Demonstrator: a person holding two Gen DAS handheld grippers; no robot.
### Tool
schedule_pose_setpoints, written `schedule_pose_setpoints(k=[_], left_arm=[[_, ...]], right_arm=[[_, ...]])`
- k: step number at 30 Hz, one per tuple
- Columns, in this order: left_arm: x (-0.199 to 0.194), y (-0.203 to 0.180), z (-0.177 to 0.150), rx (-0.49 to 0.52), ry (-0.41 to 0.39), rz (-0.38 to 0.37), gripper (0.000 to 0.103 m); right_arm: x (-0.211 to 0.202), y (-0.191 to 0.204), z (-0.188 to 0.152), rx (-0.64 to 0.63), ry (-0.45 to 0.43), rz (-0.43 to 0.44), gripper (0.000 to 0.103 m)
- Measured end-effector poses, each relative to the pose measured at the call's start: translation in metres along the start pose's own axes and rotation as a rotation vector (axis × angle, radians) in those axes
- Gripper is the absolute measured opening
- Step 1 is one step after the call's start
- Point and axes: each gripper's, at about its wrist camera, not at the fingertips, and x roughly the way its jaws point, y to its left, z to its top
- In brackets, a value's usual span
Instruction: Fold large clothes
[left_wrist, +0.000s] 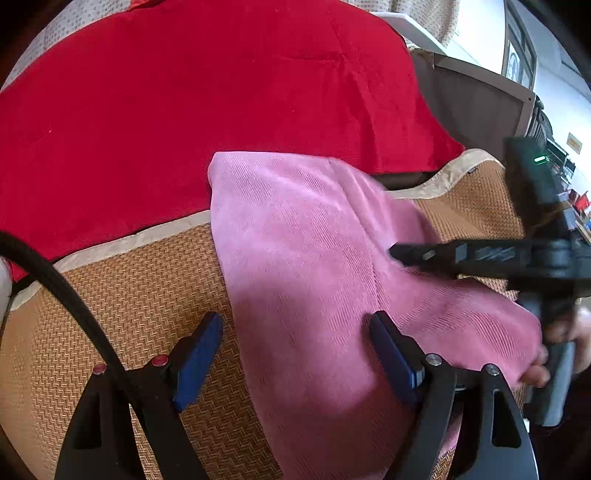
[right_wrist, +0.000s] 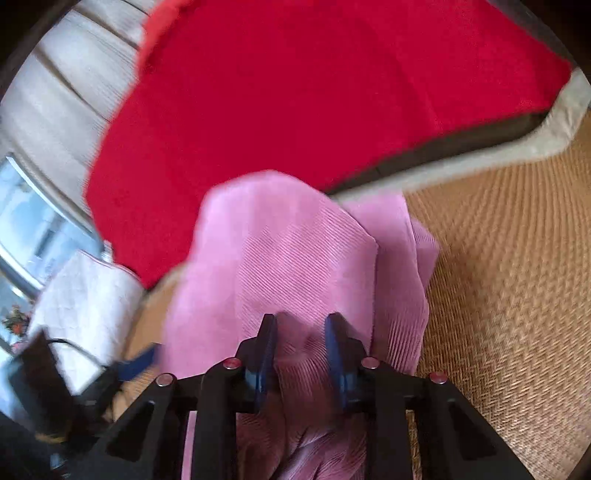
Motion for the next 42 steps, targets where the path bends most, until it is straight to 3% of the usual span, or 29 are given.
schedule_pose_setpoints(k=[7,12,19,22,25,27,33,38,42], left_arm=[[-0.008,-0.003,-0.002,0.027,-0.015,0.044,0.083],[-0.022,-0.004,-0.006,0.036,-0.032,0.075,0.083],[-0.059,0.009,-0.014,0.025,-0.086,0.136,0.083],[-0.066,0.013,-0.019,0.028,-0.08,0.15,0.083],[-0.05,0.007,-0.034,0.08,-0.002,0.166,0.083],[-0.042,0.002,-0.041,0.098,0.004,0.185,0.084],[-0.042,0.004,-0.042,0.093,-0.012,0.204,0.087],[-0.042,0.01,-0.04,0.091,-0.009,0.187,0.087],[-0.044,0.003,-0.037,0.104,-0.015,0.21,0.087]], right_arm=[[-0.016,0.023,-0.007,-0.053,-0.046,-0.022,0.029],[-0.063,0.034,-0.023,-0.104,-0.117,0.02,0.032],[-0.094,0.059,-0.052,-0.163,-0.118,0.062,0.032],[-0.086,0.059,-0.063,-0.175,-0.082,0.035,0.031],[-0.059,0.047,-0.074,-0.149,0.041,-0.026,0.032],[-0.046,0.041,-0.08,-0.125,0.077,-0.035,0.033],[-0.058,0.054,-0.083,-0.161,0.035,-0.082,0.033],[-0.105,0.062,-0.073,-0.168,-0.09,-0.089,0.033],[-0.117,0.072,-0.073,-0.193,-0.14,-0.07,0.033]])
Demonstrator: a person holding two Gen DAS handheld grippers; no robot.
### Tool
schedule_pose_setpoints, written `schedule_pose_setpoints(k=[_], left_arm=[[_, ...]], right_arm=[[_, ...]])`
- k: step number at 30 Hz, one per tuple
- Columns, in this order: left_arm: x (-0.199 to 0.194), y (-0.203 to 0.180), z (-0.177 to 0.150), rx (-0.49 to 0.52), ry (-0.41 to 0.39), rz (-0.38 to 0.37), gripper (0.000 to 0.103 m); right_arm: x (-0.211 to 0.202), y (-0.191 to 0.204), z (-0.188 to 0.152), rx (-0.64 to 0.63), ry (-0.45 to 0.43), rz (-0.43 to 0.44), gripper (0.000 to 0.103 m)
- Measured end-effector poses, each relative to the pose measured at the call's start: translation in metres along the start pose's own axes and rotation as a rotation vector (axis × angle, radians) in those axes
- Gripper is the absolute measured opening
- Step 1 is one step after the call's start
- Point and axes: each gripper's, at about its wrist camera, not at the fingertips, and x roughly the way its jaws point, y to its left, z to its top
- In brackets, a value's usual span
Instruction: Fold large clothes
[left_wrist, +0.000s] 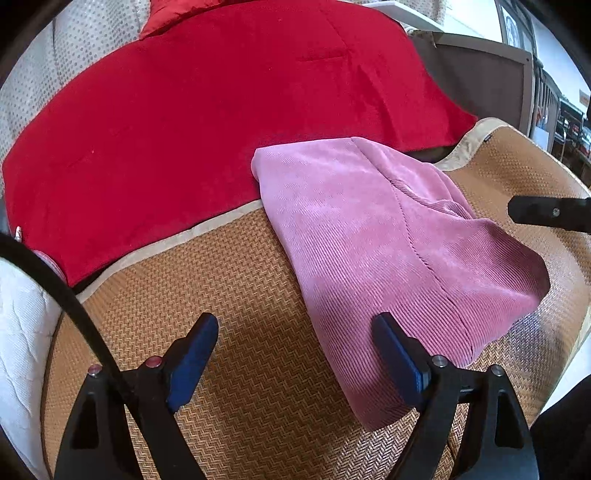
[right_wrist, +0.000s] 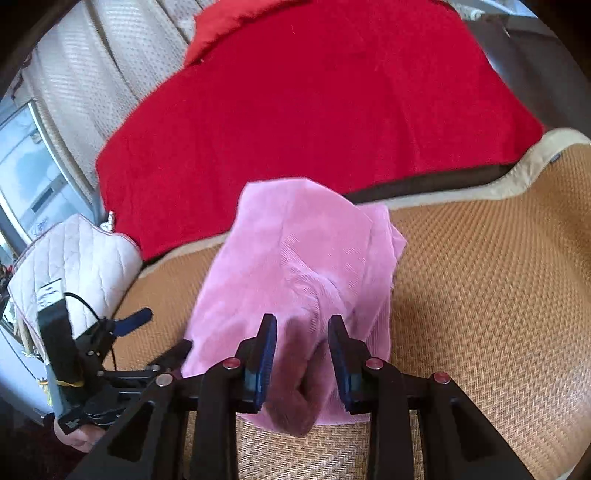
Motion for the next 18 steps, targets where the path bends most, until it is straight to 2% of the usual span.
schedule_pose_setpoints(k=[3,6,9,11,13,18], left_arm=[[-0.013,0.002,0.005,-0.001,-0.051,0.015,0.087],[-0.026,0.013,0.006,-0.06,-0.107,0.023,0.089],[-0.013,0.014,0.003,-0.07,-0.069,0.056,0.092],[0.003,0.005,-0.002,-0.029,-0.014,0.083,0.092],[0.009,0.002,-0.005,-0.014,-0.006,0.106,0.092],[0.008,0.011,-0.005,-0.083,0.0,0.062,0.093]], right_arm=[[0.008,0.013,0.0,-0.046,-0.004,0.01,0.031],[0.024,0.02,-0.008,-0.09,0.031,-0.009,0.03],[0.047,0.014,-0.017,-0.088,0.095,-0.062,0.03],[0.054,0.012,-0.02,-0.083,0.105,-0.073,0.03],[0.055,0.014,-0.019,-0.095,0.099,-0.074,0.03],[0.055,0.015,-0.022,-0.127,0.085,-0.102,0.029]])
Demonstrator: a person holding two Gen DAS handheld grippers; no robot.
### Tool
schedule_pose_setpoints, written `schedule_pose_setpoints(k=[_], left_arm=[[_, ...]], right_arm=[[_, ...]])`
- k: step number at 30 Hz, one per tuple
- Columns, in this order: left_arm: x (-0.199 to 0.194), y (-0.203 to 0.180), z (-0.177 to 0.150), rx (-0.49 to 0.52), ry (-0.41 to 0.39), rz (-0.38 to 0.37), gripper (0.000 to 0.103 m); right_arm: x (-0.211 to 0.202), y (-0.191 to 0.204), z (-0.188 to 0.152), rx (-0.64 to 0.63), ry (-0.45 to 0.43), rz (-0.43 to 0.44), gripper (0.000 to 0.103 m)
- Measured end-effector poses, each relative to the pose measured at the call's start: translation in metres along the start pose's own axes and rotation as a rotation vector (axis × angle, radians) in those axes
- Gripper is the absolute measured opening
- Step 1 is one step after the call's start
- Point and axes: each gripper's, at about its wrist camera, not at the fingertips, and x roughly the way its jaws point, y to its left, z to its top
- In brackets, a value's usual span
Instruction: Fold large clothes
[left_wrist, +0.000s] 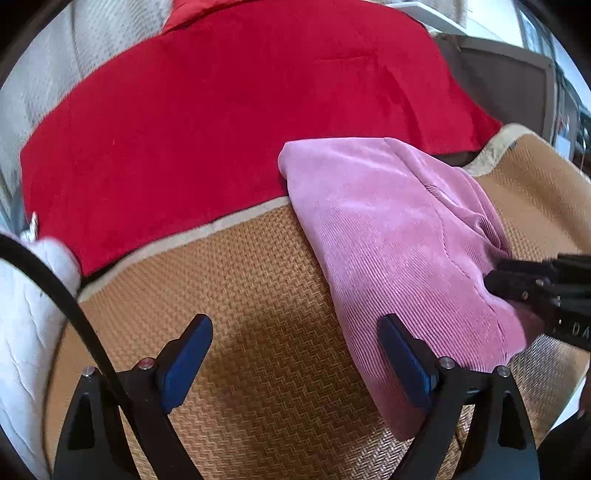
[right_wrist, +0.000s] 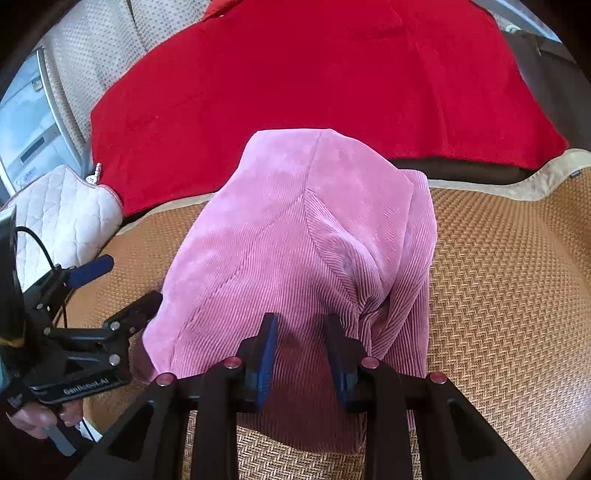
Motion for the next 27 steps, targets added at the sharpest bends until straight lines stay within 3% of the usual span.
schedule_pose_setpoints(k=[8,13,19,22,27], left_arm=[[-0.003,0.016,0.005,-0.096,-0.01,-0.036,0.094],[-0.003,0.015,0.009,-0.073,-0.043,0.074,0.094],[0.008,0.005,0.009,-0.013,-0.012,0.172,0.094],[0.02,0.003,0.007,-0.03,0.017,0.165,0.094],[0.029,0.022,0.006,-0.13,0.043,0.085,0.094]], right_arm=[[0.001,0.005,-0.003,-0.039,-0.022,-0.043,0.029],[-0.001,0.014,-0.007,-0.084,-0.042,-0.089,0.029],[-0.002,0.018,-0.008,-0.115,-0.052,-0.108,0.029],[-0.002,0.017,-0.009,-0.12,-0.053,-0.104,0.029],[-0.005,0.015,-0.011,-0.12,-0.06,-0.097,0.029]])
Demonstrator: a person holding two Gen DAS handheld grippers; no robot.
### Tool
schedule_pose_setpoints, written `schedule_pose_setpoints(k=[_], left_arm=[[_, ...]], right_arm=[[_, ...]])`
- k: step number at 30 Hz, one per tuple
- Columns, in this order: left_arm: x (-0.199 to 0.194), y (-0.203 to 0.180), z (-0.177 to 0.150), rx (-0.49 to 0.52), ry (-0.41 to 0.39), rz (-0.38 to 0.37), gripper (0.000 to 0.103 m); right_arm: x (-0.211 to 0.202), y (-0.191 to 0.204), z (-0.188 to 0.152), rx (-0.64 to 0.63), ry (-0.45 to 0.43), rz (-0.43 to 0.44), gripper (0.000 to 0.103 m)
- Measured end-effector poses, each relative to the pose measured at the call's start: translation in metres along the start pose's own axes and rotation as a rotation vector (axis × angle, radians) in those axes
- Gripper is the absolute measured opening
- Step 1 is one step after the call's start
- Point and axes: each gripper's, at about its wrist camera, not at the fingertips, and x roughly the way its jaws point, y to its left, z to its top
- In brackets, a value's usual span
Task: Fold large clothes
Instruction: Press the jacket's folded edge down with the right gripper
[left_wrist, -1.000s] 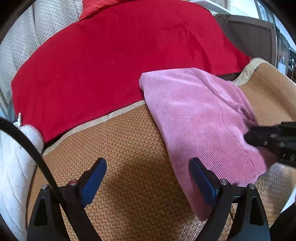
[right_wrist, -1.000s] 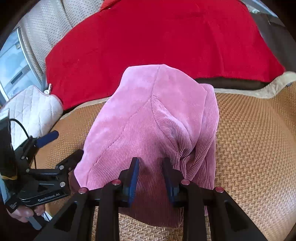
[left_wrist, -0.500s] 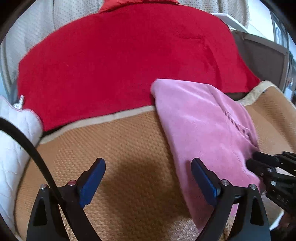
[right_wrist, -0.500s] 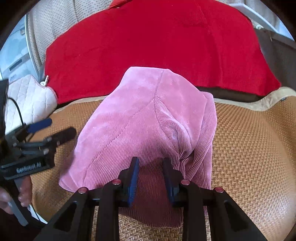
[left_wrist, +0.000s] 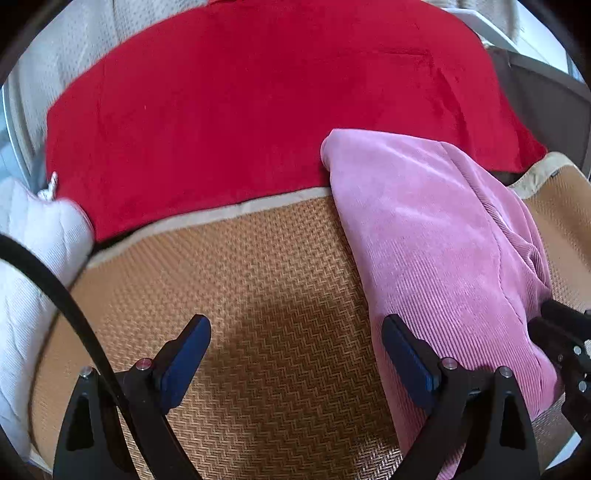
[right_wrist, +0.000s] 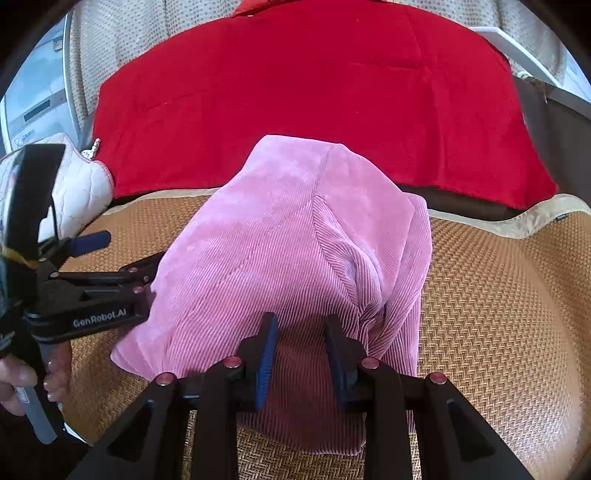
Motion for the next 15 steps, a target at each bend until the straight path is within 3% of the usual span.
schedule_pose_setpoints(k=[5,9,12,15], left_arm=[[-0.007,0.008,0.011,0.001,-0.05,-0.013,0.094],[-0.012,0.013,0.022,-0.009,-0.081,-0.04,0.094],[-0.007,0.01,0.03,-0.007,-0.063,-0.073,0.094],[-0.002,0.008,0.037,0.002,-0.058,-0.094,0.094]], right_arm=[[-0.013,-0.013,0.006,0.046,0.004,0.059,0.029],[-0.026,-0.045,0.028,0.156,-0.043,0.115,0.03],[-0.022,-0.063,0.042,0.211,-0.049,0.107,0.03],[0.001,-0.077,0.058,0.258,0.004,0.14,0.03]])
